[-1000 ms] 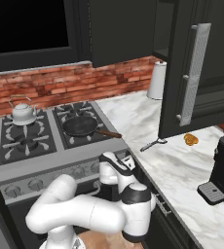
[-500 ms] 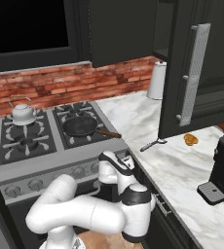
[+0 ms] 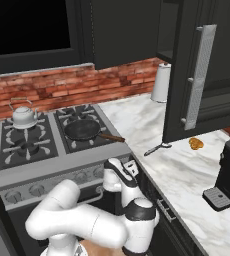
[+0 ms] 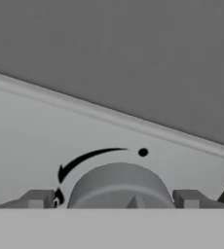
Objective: Pick the pan from the cabinet and place it on the stove. Then turn on the stove burner for the pan.
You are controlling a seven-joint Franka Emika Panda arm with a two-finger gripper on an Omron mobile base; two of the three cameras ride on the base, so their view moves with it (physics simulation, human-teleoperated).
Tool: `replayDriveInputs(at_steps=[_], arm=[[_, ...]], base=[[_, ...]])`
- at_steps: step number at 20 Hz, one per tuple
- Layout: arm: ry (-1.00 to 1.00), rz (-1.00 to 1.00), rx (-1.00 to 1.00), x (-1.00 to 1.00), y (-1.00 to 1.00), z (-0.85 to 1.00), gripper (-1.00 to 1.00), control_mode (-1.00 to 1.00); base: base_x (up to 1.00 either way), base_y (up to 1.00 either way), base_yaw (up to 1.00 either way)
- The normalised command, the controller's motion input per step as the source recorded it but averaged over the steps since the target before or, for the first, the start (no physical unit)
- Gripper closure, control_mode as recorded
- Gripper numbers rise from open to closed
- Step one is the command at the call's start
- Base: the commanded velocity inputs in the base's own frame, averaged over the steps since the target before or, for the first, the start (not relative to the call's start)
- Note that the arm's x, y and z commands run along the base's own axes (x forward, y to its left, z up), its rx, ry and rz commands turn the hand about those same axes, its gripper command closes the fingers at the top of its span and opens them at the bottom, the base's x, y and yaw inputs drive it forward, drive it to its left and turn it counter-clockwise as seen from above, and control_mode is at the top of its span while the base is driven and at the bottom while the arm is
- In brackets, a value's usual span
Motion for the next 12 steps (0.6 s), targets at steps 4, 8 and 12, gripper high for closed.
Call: replayDriveInputs(at_steps=[4, 8, 12], arm=[[-0.13, 0.03, -0.21, -0.03, 0.01, -0.2, 1.0, -1.0], [-0.12, 0.0, -0.27, -0.09, 0.0, -0.2, 1.0, -1.0], [-0.13, 0.0, -0.28, -0.1, 0.0, -0.19, 1.0, -1.0]], base=[[0.0, 0.0, 0.0], [0.0, 0.0, 0.0], [0.0, 0.0, 0.0]])
